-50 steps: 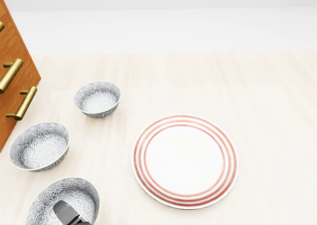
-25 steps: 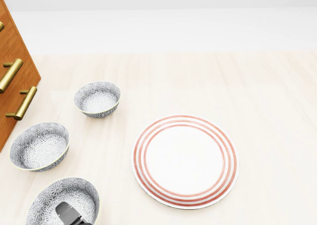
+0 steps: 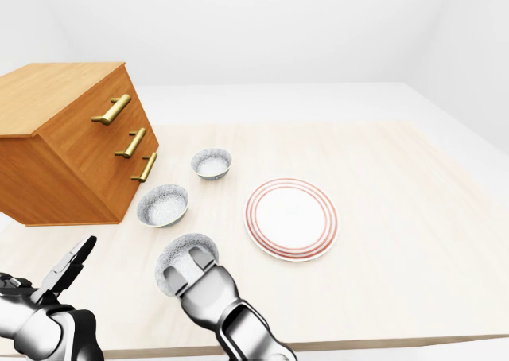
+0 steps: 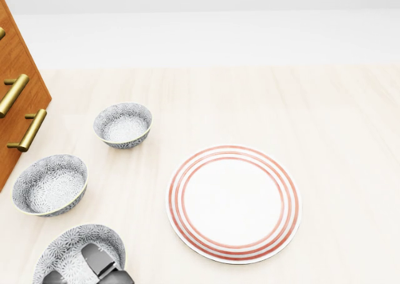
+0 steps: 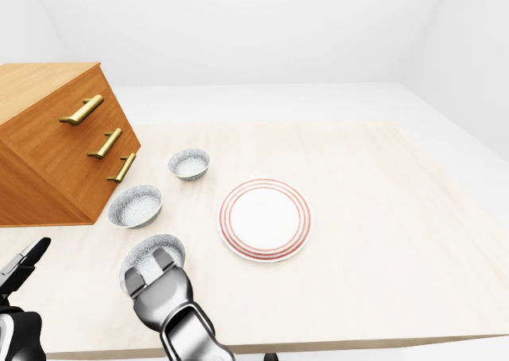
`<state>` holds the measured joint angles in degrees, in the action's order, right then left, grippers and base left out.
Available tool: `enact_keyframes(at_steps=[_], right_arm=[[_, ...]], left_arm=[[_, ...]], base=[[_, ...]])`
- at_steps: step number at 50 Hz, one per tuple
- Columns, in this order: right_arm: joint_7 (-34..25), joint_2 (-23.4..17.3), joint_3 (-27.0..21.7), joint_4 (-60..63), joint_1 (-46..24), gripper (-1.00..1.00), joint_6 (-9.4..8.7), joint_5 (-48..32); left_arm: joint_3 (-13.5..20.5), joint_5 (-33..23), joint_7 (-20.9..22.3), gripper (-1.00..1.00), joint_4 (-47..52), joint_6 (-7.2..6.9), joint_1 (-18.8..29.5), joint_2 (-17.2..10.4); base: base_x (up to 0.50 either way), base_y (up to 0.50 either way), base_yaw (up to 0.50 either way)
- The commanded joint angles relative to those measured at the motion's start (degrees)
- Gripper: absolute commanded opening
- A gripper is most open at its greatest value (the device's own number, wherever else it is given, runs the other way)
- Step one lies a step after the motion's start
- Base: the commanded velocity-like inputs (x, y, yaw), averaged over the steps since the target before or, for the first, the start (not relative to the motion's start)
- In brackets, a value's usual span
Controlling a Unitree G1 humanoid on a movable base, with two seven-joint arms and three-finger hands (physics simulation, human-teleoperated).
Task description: Put the bowl at the front on the plate.
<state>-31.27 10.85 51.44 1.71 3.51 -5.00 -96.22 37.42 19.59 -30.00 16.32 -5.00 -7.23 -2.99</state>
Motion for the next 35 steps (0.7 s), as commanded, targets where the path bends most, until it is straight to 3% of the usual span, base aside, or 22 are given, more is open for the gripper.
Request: enact_keyframes(at_steps=[1, 14, 26, 35], right_arm=[[2.3, 0.7, -2.4, -3.0, -1.1, 1.0, 0.0, 3.0], [0.9, 3.3, -5.6, -6.9, -3.0, 1.0, 0.0, 8.9], [-5.3, 4.5, -5.5, -6.1, -3.7, 1.0, 0.0, 9.5], [-5.5, 5.5, -6.6, -9.0, -5.3, 1.0, 0.0, 10.7]], left_arm=[[-0.1, 0.0, 0.0, 1.0, 0.1, 0.0, 0.0, 0.0], [0.0, 0.2, 0.0, 1.0, 0.1, 0.0, 0.0, 0.0], [0.1, 0.2, 0.0, 1.0, 0.4, 0.0, -0.1, 0.0], [0.2, 0.1, 0.0, 1.0, 0.9, 0.0, -0.2, 0.1]], base=[[0.0, 0.0, 0.0], [0.0, 0.0, 0.0], [0.0, 0.0, 0.0], [0.0, 0.0, 0.0]])
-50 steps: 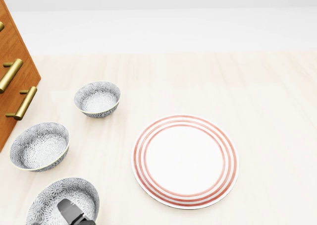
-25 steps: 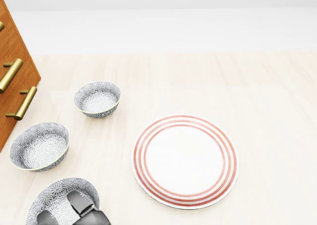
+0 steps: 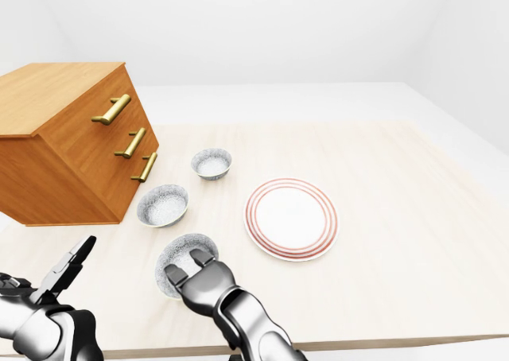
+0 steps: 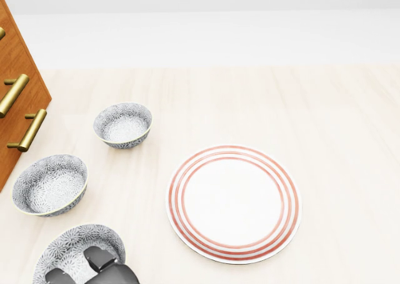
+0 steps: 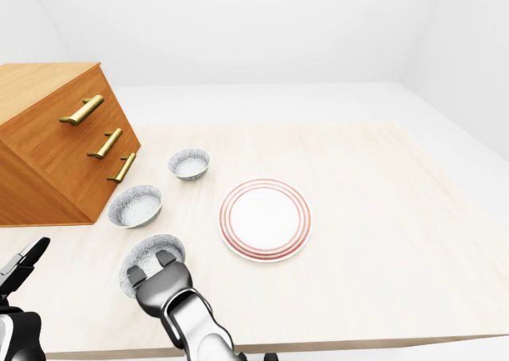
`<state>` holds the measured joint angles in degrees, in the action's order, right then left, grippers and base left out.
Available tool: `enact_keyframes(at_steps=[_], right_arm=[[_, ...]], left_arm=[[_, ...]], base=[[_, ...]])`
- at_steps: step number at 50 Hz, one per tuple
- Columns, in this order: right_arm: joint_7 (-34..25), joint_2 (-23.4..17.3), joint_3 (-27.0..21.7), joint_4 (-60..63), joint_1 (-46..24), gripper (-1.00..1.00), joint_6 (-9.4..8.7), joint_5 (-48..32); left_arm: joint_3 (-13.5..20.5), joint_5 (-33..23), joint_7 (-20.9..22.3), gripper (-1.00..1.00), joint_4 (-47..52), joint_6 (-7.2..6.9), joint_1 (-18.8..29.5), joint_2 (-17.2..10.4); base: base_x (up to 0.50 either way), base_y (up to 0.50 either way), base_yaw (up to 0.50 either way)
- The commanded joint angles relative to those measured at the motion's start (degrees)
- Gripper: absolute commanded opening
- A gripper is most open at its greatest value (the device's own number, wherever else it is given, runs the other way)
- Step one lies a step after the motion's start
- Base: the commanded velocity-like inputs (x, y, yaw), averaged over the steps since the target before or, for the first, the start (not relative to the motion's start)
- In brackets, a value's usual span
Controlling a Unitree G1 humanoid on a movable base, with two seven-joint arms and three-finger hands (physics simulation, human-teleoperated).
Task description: Put the bowl at the front on the plate.
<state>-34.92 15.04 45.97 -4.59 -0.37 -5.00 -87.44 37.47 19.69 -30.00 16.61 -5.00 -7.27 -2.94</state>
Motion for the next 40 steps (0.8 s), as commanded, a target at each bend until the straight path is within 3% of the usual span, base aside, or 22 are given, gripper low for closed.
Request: enact_keyframes(at_steps=[1, 29, 30, 31, 40], right_arm=[[-1.8, 1.4, -1.4, -3.2, -1.7, 1.0, 0.0, 2.1], [5.5, 1.5, -5.5, -13.2, -2.5, 1.0, 0.1, 7.2], [5.7, 1.5, -5.5, -13.1, -2.5, 0.59, 0.27, 7.2], [5.7, 1.5, -5.5, -12.9, -2.4, -1.0, 0.34, 7.2], [7.6, 1.1, -4.5, -13.1, -1.2, -1.0, 0.34, 6.9]], left_arm=[[0.2, 0.0, 0.0, 1.0, 0.8, 0.0, -0.2, 0.1], [0.0, 0.2, 0.0, 1.0, 0.2, 0.0, 0.0, 0.0], [0.0, 0.1, 0.0, 1.0, 0.0, 0.0, 0.0, 0.0], [-0.1, 0.1, 0.0, 1.0, -0.2, 0.0, 0.1, 0.0], [-0.1, 0.1, 0.0, 1.0, -0.1, 0.0, 0.0, 0.0]], base=[[0.0, 0.0, 0.0], [0.0, 0.0, 0.0], [0.0, 0.0, 0.0], [0.0, 0.0, 0.0], [0.0, 0.0, 0.0]])
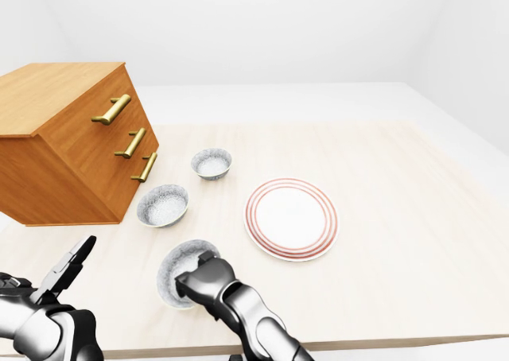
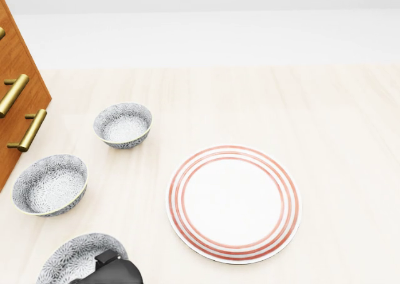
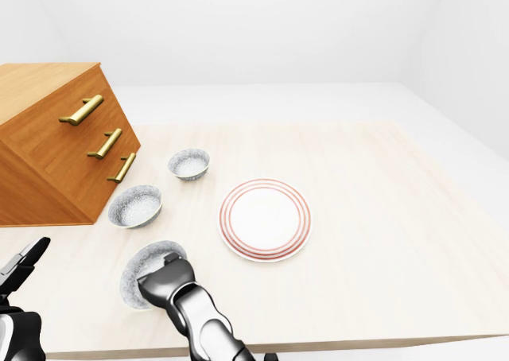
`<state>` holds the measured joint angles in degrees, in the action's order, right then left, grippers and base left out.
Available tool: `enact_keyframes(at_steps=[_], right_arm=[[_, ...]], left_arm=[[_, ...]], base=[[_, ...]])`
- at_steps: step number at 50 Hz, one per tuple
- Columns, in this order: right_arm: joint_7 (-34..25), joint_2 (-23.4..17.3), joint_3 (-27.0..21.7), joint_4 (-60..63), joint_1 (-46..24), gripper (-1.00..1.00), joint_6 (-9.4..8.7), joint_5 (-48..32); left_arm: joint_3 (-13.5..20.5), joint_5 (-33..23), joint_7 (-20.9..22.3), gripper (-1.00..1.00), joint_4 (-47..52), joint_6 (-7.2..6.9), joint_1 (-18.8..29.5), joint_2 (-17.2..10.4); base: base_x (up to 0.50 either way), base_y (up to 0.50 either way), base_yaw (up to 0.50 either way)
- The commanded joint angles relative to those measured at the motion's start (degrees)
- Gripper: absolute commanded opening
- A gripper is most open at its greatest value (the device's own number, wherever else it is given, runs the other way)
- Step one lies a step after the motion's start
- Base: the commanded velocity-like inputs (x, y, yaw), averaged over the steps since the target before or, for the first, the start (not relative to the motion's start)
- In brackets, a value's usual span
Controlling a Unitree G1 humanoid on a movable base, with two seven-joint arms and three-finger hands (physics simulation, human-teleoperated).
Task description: Put the bowl at the front on the plate.
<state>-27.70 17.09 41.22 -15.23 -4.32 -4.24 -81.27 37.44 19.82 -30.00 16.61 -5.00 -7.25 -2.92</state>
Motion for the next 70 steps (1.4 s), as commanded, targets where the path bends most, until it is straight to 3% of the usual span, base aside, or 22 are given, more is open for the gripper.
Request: enact_keyframes(at_steps=[1, 15, 24, 33, 41, 46, 60, 63, 70], right_arm=[[0.5, -1.1, 0.6, -1.9, 3.2, -1.0, -0.71, 0.3], [-2.8, -4.8, 5.6, 16.8, 5.9, -1.0, -0.76, -10.8], [2.5, -6.1, 6.0, 19.9, 7.3, -1.0, -0.76, -9.2], [3.2, -8.1, 7.6, 23.5, 9.1, -1.0, -0.76, -9.8], [-2.7, -10.7, 8.3, 30.6, 10.4, -1.0, -0.76, -16.1], [-3.3, -11.0, 7.4, 34.2, 10.4, -1.0, -0.76, -18.1], [5.7, -15.7, 8.2, 40.3, 16.1, -1.0, -0.76, -16.1], [13.0, -17.0, 7.9, 41.1, 18.4, -1.0, -0.76, -12.0], [22.1, -21.3, 8.6, 44.4, 22.3, -1.0, -0.76, -7.4]], left_arm=[[0.0, 0.0, 0.0, 1.0, 0.1, 0.0, -0.1, 0.0], [-0.2, -0.5, 0.0, 1.0, -0.4, 0.0, 0.1, -0.1], [0.0, -0.4, 0.0, 1.0, 0.1, 0.0, 0.1, -0.1], [0.2, 0.0, 0.0, 1.0, 0.6, 0.0, -0.1, 0.0], [0.1, 0.0, 0.0, 1.0, 0.6, 0.0, -0.2, 0.1], [0.1, -0.1, 0.0, 1.0, 0.3, 0.0, -0.1, 0.1], [0.4, 0.2, 0.0, 1.0, 1.3, 0.0, -0.4, 0.2], [0.3, 0.0, 0.0, 1.0, 0.9, 0.0, -0.2, 0.2], [0.2, -0.2, 0.0, 1.0, 0.5, 0.0, 0.0, 0.1]], base=[[0.0, 0.0, 0.0], [0.0, 0.0, 0.0], [0.0, 0.0, 0.0], [0.0, 0.0, 0.0], [0.0, 0.0, 0.0], [0.0, 0.0, 0.0], [0.0, 0.0, 0.0], [0.0, 0.0, 0.0], [0.0, 0.0, 0.0]])
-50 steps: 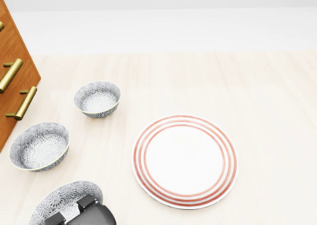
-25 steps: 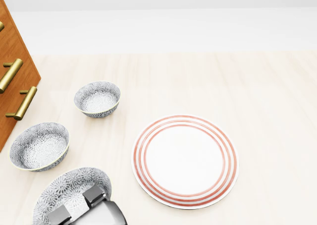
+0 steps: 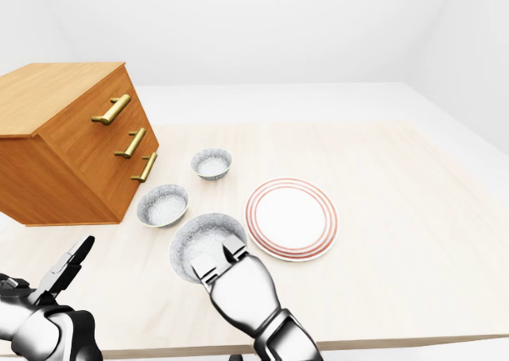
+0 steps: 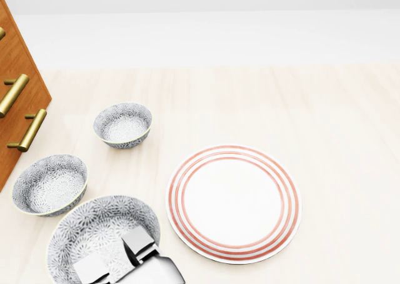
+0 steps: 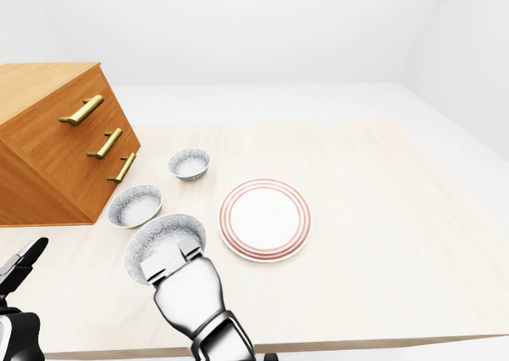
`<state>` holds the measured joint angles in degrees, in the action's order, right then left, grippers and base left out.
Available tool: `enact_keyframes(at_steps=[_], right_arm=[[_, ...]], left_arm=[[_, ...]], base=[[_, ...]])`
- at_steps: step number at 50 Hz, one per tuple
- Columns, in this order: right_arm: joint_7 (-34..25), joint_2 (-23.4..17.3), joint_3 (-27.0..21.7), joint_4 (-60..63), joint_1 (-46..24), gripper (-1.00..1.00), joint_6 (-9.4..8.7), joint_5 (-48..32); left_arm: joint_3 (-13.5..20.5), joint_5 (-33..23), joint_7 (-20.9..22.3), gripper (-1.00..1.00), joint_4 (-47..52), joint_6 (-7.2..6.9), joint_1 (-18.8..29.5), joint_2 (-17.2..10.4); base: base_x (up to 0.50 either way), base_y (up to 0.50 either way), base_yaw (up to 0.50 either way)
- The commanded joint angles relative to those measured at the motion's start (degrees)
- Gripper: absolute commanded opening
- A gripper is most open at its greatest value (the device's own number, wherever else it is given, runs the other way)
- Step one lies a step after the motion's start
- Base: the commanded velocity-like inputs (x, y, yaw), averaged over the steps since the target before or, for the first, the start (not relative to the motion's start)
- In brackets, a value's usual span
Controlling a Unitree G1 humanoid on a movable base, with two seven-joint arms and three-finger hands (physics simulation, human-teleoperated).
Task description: Put the bowl at the front on the plate.
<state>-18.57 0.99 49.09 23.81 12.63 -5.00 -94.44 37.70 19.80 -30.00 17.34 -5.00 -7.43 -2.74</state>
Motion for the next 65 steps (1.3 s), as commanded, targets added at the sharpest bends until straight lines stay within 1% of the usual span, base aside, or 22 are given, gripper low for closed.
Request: enact_keyframes(at_steps=[1, 6, 8, 11, 12, 13, 17, 39, 40, 42, 43, 45, 48, 49, 51, 52, 53, 55, 56, 59, 64, 65], right_arm=[[14.6, -6.3, 1.0, 6.1, 5.5, -1.0, 0.0, 7.5], [23.2, -10.3, 2.9, 10.7, 9.0, -1.0, 0.0, 12.7], [28.8, -12.7, 3.2, 12.1, 10.7, -1.0, 0.0, 16.2], [32.7, -15.0, 4.4, 13.1, 12.1, -1.0, 0.0, 18.3], [31.9, -15.0, 4.9, 13.0, 12.5, -1.0, 0.0, 17.5], [34.9, -15.7, 5.8, 13.9, 13.5, -1.0, 0.0, 17.1], [34.9, -16.6, 6.8, 12.5, 12.3, -1.0, 0.0, 18.7], [35.9, -17.1, 7.4, 12.2, 11.8, -1.0, 0.0, 18.2], [36.1, -17.3, 6.6, 11.9, 11.7, -1.0, 0.0, 20.4], [40.5, -17.8, 3.0, 11.2, 12.5, -1.0, 0.0, 27.1], [40.6, -18.3, 2.1, 11.1, 12.6, -1.0, 0.0, 27.0], [43.9, -20.2, -2.6, 11.5, 14.0, -1.0, 0.0, 33.6], [44.0, -21.5, -7.5, 14.8, 16.2, -1.0, 0.0, 35.7], [43.9, -22.0, -10.9, 17.1, 17.7, -1.0, 0.0, 38.4], [44.8, -22.0, -15.8, 17.9, 19.7, -1.0, 0.0, 41.9], [46.2, -21.6, -19.8, 17.4, 21.1, -1.0, 0.0, 45.3], [46.1, -21.5, -21.3, 17.3, 22.0, -1.0, 0.0, 46.1], [45.7, -20.7, -24.4, 17.9, 24.0, -1.0, 0.0, 46.7], [45.2, -20.2, -24.9, 17.8, 24.2, -1.0, 0.0, 46.3], [42.5, -17.9, -30.3, 18.5, 25.7, -1.0, 0.0, 46.0], [34.1, -12.8, -35.0, 20.6, 24.4, -1.0, 0.0, 38.4], [31.8, -11.7, -35.7, 21.3, 23.5, -1.0, 0.0, 35.6]], left_arm=[[-0.1, -0.2, 0.0, 1.0, -0.1, 0.0, 0.1, -0.1], [-0.1, -0.4, 0.0, 1.0, -0.6, 0.0, 0.3, -0.1], [-0.1, -0.2, 0.0, 1.0, 0.0, 0.0, 0.1, -0.1], [-0.1, -0.3, 0.0, 1.0, -0.3, 0.0, 0.1, 0.0], [-0.1, -0.4, 0.0, 1.0, -0.5, 0.0, 0.2, -0.1], [-0.2, -0.4, 0.0, 1.0, -0.9, 0.0, 0.2, -0.1], [-0.2, -0.3, 0.0, 1.0, -0.7, 0.0, 0.1, -0.1], [-0.2, -0.3, 0.0, 1.0, -0.8, 0.0, 0.2, -0.1], [-0.3, -0.5, 0.0, 1.0, -1.3, 0.0, 0.3, -0.2], [-0.3, -0.3, 0.0, 1.0, -1.2, 0.0, 0.3, -0.3], [-0.2, -0.2, 0.0, 1.0, -1.1, 0.0, 0.3, -0.3], [-0.1, -0.1, 0.0, 1.0, -0.2, 0.0, 0.0, -0.2], [-0.1, -0.2, 0.0, 1.0, -0.6, 0.0, 0.1, -0.2], [-0.3, -0.5, 0.0, 1.0, -1.4, 0.0, 0.4, -0.2], [-0.3, -0.4, 0.0, 1.0, -1.3, 0.0, 0.3, -0.3], [-0.3, -0.3, 0.0, 1.0, -0.9, 0.0, 0.2, -0.3], [-0.3, -0.2, 0.0, 1.0, -0.8, 0.0, 0.1, -0.2], [-0.3, -0.3, 0.0, 1.0, -0.8, 0.0, 0.1, -0.2], [-0.3, -0.3, 0.0, 1.0, -0.8, 0.0, 0.1, -0.2], [-0.3, -0.4, 0.0, 1.0, -1.0, 0.0, 0.2, -0.2], [-0.4, -0.4, 0.0, 1.0, -0.9, 0.0, 0.1, -0.1], [-0.4, -0.5, 0.0, 1.0, -1.0, 0.0, 0.1, -0.1]], base=[[0.0, 0.0, 0.0], [0.0, 0.0, 0.0], [0.0, 0.0, 0.0], [0.0, 0.0, 0.0], [0.0, 0.0, 0.0], [0.0, 0.0, 0.0], [0.0, 0.0, 0.0], [0.0, 0.0, 0.0], [0.0, 0.0, 0.0], [0.0, 0.0, 0.0], [0.0, 0.0, 0.0], [0.0, 0.0, 0.0], [0.0, 0.0, 0.0], [0.0, 0.0, 0.0], [0.0, 0.0, 0.0], [0.0, 0.0, 0.0], [0.0, 0.0, 0.0], [0.0, 0.0, 0.0], [0.0, 0.0, 0.0], [0.0, 0.0, 0.0], [0.0, 0.0, 0.0], [0.0, 0.0, 0.0]])
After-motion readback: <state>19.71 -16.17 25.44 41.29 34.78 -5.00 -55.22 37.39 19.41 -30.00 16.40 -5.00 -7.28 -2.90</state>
